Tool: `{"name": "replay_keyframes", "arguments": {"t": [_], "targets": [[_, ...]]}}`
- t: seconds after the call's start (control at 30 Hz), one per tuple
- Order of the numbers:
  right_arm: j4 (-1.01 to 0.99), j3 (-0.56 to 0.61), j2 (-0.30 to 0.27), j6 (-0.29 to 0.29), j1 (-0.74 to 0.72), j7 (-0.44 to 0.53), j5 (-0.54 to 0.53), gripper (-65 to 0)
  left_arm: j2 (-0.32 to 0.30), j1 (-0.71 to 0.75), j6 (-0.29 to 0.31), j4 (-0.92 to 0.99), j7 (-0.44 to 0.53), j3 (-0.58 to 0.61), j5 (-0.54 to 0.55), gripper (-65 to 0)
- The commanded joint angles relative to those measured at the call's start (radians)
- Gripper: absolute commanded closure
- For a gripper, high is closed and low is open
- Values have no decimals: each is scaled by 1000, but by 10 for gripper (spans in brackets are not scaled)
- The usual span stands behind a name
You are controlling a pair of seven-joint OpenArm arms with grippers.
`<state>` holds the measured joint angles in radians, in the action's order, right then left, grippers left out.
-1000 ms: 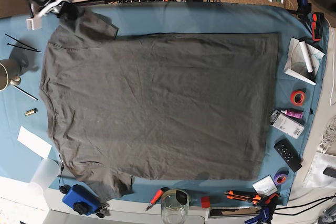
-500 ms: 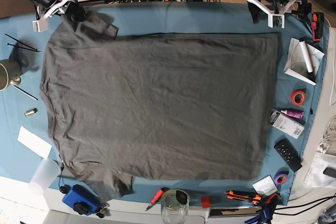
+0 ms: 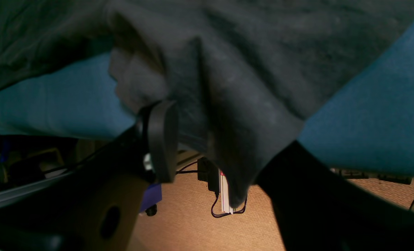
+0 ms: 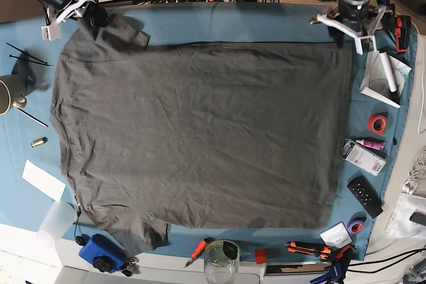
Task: Fold the T-shirt properly
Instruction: 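Grasp the shirt's shoulder corners with the left and right grippers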
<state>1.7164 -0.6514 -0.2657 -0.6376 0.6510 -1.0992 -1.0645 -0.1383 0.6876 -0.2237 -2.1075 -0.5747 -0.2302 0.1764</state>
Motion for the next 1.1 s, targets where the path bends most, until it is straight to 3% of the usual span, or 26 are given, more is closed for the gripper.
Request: {"name": "replay_keyframes", "arguments": {"t": [0.0,0.33,0.57,0.77,0.97,1.07], "targets": [[10,-4,-11,1,8,-11,15,-281,-2,-7,-5,-16,10,-4,11,-300],[10,-4,-12,2,9,-25,18,-281,56,-72,-5,41,13,-61,56,-300],[10,-4,-11,2,8,-25,18,-281,58,-109,49,133,-32,-127,204,-294],[10,-4,-11,2,8,-10,17,-281,83,-109,50,173,-35,-126,314,-205],[10,-4,-11,2,8,5,15,-280,105,-108,50,173,-39,-126,350,-6],[10,-4,-11,2,8,9,14,-280,105,-108,93,173,-38,-126,356,0]]}}
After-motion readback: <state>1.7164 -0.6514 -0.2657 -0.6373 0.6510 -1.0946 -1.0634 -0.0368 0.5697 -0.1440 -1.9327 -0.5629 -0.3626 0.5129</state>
